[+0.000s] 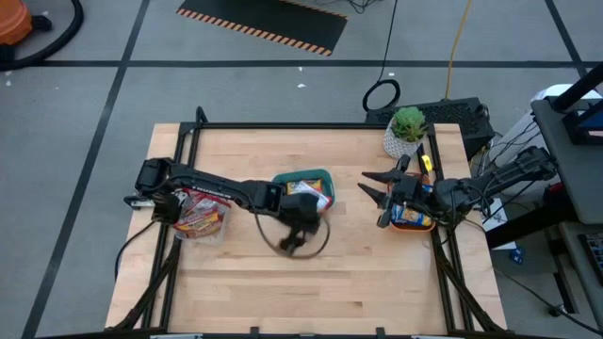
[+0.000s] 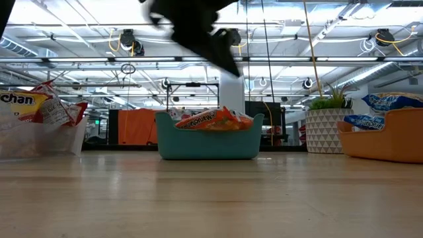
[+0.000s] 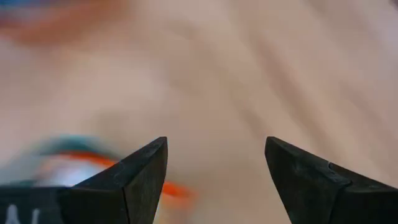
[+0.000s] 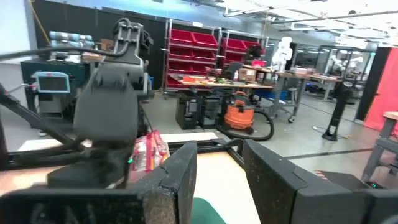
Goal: Sort Maruchan noodles
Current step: Put the orange noodle pack into the green bin, then return to Home Position
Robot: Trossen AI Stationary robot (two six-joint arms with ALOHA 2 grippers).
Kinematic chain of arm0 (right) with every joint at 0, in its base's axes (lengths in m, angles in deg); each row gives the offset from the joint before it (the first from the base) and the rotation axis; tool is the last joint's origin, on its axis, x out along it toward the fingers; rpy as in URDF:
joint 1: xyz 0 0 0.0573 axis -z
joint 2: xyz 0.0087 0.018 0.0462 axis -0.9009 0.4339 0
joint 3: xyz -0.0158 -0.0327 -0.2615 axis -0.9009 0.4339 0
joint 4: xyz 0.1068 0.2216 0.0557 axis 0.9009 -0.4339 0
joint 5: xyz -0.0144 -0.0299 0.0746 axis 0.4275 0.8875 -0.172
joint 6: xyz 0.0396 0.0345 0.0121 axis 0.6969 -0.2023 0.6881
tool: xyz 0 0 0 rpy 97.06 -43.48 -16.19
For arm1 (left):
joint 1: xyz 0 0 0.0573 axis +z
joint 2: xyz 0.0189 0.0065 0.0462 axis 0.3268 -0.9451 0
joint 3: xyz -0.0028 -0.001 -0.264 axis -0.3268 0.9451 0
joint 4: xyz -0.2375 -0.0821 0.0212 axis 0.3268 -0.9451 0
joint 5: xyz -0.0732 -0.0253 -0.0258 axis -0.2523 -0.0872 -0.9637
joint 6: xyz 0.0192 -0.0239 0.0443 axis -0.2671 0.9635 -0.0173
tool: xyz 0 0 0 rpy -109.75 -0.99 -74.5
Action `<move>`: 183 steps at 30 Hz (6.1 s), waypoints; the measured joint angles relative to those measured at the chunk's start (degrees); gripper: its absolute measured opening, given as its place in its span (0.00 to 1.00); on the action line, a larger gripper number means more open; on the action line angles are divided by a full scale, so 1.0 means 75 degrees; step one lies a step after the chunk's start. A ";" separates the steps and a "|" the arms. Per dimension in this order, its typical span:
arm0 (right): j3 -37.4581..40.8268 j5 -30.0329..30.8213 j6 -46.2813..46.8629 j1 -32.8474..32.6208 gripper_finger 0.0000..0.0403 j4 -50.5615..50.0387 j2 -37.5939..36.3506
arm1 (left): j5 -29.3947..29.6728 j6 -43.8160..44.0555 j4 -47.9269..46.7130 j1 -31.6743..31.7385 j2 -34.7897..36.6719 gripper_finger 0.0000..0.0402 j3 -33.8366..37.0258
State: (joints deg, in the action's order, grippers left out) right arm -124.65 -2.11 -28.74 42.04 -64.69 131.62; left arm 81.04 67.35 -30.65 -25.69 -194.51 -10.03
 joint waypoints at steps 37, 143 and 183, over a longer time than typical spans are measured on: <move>0.0000 -0.0048 0.0046 0.0000 0.31 0.0143 -0.0001 | 0.1275 -0.0313 0.1220 0.1192 0.0026 0.69 0.1272; 0.5152 -0.1896 -0.0233 0.0102 0.01 0.1053 -0.3725 | 0.1242 0.2852 0.4176 0.0987 1.1569 0.16 1.0869; 0.5426 -0.3455 -0.0166 0.0119 0.01 -0.1499 -0.6518 | 0.1517 0.2868 0.4229 0.0825 1.1593 0.16 1.0869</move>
State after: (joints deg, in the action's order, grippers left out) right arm -83.95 -28.03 -29.98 42.94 -75.94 82.74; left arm 92.42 88.86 1.07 -19.51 -107.56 71.48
